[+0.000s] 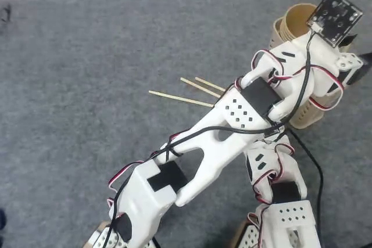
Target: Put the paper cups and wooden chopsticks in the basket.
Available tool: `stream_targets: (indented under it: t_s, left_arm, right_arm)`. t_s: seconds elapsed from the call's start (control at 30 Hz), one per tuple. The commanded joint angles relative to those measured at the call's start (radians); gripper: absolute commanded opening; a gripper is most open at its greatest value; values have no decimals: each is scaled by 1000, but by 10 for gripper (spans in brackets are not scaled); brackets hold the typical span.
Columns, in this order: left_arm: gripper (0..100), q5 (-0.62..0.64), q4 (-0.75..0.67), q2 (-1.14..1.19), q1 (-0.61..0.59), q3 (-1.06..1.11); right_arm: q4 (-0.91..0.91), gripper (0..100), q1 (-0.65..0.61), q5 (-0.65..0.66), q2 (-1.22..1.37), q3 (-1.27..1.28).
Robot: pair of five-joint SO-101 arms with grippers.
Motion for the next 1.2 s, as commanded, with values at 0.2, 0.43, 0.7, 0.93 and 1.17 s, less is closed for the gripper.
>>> stream_targets:
  t_s: [0.2,0.43,0.7,0.93,1.17]
  left_arm:
    - [174,-178,565,-25,-236,-377]
    - [176,-560,1025,-15,-463,-576]
    - [176,-819,1017,55,-565,-286]
    - [174,-1146,980,186,-542,-186]
    - [173,-1056,755,368,-509,-186]
  right_arm:
    - [-21,6,13,-2,-13,15]
    - [-21,6,15,-2,-16,15]
    - [-21,6,21,-2,-18,15]
    - [-24,6,53,-9,-21,15]
    - [-35,6,51,-9,-21,15]
